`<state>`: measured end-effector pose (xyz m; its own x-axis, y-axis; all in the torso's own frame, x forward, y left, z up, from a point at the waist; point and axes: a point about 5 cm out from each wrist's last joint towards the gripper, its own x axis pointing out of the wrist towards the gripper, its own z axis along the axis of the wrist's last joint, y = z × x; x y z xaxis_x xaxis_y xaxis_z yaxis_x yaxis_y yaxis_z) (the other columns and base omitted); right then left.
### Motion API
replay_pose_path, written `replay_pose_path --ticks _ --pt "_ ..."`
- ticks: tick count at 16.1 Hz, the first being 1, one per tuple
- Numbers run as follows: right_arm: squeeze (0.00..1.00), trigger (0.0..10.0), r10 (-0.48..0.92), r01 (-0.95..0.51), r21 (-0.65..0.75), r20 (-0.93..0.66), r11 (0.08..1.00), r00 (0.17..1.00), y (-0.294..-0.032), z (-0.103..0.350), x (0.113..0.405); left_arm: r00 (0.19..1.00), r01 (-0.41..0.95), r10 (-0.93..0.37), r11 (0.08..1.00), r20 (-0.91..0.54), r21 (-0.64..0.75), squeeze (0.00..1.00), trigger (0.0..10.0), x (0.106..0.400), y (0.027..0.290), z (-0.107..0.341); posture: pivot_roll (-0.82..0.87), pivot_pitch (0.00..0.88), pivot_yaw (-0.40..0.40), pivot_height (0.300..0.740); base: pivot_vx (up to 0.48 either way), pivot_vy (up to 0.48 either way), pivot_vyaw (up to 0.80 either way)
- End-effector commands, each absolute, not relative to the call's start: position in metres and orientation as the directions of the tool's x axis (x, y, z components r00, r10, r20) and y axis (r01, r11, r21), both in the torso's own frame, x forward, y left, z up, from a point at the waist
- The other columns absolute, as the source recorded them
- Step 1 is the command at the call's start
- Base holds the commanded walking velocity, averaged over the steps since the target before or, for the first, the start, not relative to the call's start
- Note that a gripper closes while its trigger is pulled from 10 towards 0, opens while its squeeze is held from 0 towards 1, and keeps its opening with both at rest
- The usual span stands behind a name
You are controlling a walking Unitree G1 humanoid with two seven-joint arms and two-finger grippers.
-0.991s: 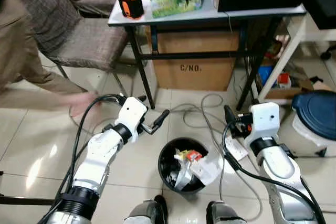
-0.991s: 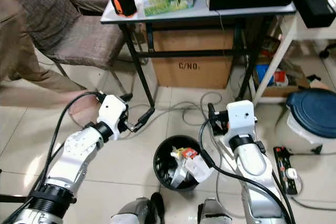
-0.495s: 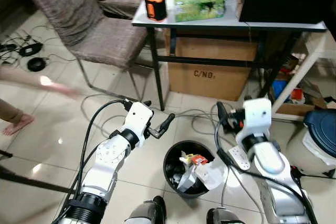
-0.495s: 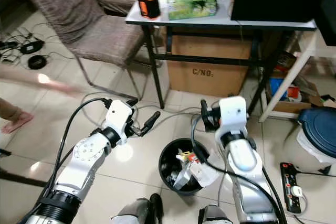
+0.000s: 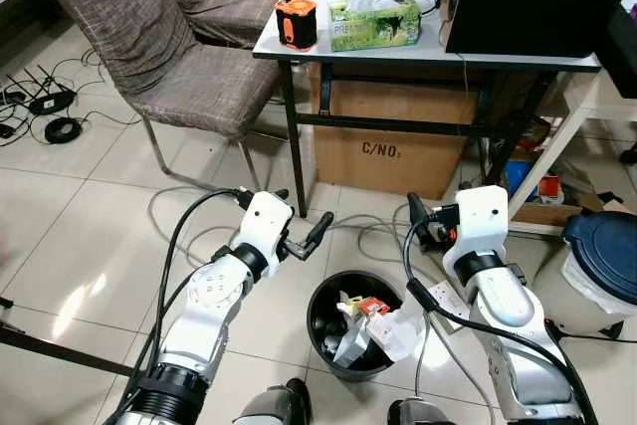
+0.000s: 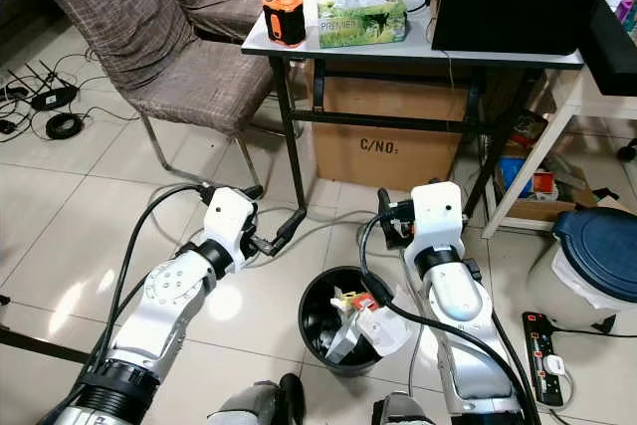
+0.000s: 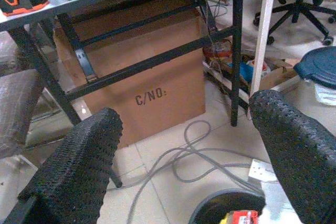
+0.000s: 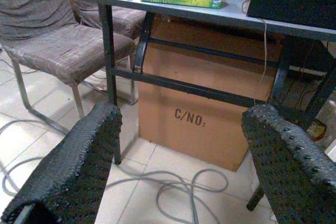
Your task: Picking trash to rubbish bin
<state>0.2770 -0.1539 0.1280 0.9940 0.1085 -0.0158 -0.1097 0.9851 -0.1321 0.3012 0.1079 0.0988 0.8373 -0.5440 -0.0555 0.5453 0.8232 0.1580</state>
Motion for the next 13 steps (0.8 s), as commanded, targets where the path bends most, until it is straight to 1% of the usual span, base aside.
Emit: replay_pose_path --ticks 1,5,13 --pt "0.0 10.0 0.111 -0.114 -0.139 -0.029 0.984 0.993 -0.1506 0.1249 0.2777 0.848 0.53 -0.527 0.834 -0.062 0.156 0.0 10.0 0.3027 0.111 0.0989 -0.09 0.109 0.083 0.74 0.0 0.0 0.0" --pt "0.0 10.0 0.107 -0.111 -0.134 -0.031 0.985 0.994 -0.1504 0.1242 0.2787 0.858 0.513 -0.509 0.845 -0.07 0.147 0.0 10.0 0.3068 0.1138 0.0985 -0.1 0.097 0.085 0.74 0.0 0.0 0.0" --pt "0.0 10.0 0.109 -0.113 -0.131 -0.035 0.985 0.993 -0.1503 0.1226 0.2798 0.858 0.513 -0.508 0.845 -0.074 0.149 0.0 10.0 0.3087 0.1112 0.0979 -0.1 0.094 0.085 0.74 0.0 0.0 0.0"
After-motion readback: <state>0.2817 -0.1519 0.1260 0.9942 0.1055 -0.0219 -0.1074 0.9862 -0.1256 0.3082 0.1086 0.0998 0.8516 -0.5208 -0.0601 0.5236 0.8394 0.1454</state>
